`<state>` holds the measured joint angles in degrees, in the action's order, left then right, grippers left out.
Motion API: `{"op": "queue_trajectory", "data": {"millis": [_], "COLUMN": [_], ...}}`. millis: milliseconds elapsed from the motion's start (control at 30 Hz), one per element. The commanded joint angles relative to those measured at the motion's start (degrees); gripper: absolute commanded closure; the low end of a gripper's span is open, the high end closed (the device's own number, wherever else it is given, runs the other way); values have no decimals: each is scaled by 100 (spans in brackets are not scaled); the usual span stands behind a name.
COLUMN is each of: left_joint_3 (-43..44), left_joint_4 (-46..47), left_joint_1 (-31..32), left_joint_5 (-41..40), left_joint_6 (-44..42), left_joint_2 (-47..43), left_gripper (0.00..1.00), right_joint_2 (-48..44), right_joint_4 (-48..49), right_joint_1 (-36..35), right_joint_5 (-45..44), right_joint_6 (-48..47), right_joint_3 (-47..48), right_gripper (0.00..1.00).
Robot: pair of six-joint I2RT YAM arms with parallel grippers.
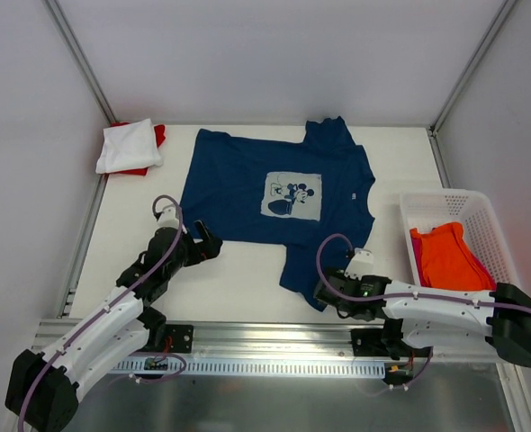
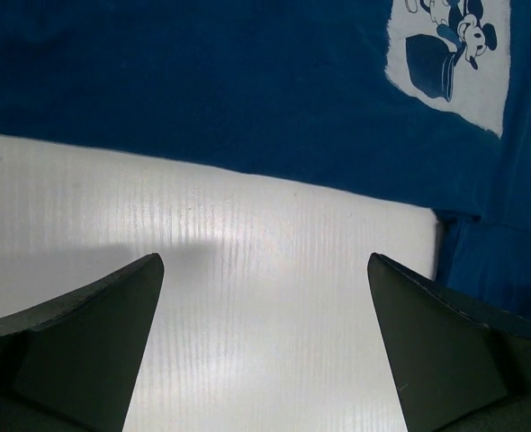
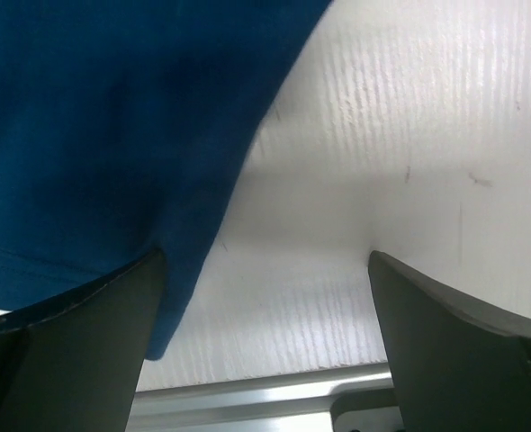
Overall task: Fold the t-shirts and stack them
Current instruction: Flatten the tshirt out
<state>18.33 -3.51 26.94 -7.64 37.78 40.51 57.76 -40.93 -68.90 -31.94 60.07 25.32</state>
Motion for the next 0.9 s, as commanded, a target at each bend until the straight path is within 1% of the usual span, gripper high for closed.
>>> {"op": "queue_trajectory", "data": {"millis": [0,100,167,200,300,433,533,600,633,667,700,733,800,867], "left_joint_3": [-162,-268,-294,-303,-286,-286,-321,-356,-365,-382,-391,-391,-409,-426], "left_joint_4": [140,131,131,131,157,175,175,175,175,175,175,175,184,228], "left_joint_1": [-13,-13,-13,-13,-13,-13,-13,-13,-13,-13,-13,-13,-13,-13], "left_joint_5": [131,140,140,131,149,140,131,131,131,131,131,140,157,157], "left_joint_6": [19,-16,-34,-34,-43,-86,-95,-104,-113,-122,-130,-139,-131,-122], "left_joint_2": [-219,-368,-395,-386,-334,-263,-307,-351,-360,-377,-395,-386,-377,-342], "left_gripper": [1,1,1,1,1,1,1,1,1,1,1,1,1,1], "right_joint_2": [236,175,139,174,271,411,534,544,518,482,447,403,263,149], "right_joint_4": [1455,1781,1624,1310,947,920,736,482,350,235,-18,-108,-222,-284], "right_joint_1": [-141,-141,-141,-141,-176,-438,-702,-1045,-1333,-1501,-1642,-1914,-2083,-2223], "right_joint_5": [118,83,-22,-66,-137,-75,-163,-259,-408,-496,-558,-646,-673,-655], "right_joint_6": [743,717,646,620,549,751,1181,1690,1909,2138,2636,2911,3455,3721], "right_joint_3": [-185,-186,-2,295,684,965,1027,1001,975,879,800,703,353,158], "right_gripper": [1,1,0,0,0,1,1,1,1,1,0,0,0,1]}}
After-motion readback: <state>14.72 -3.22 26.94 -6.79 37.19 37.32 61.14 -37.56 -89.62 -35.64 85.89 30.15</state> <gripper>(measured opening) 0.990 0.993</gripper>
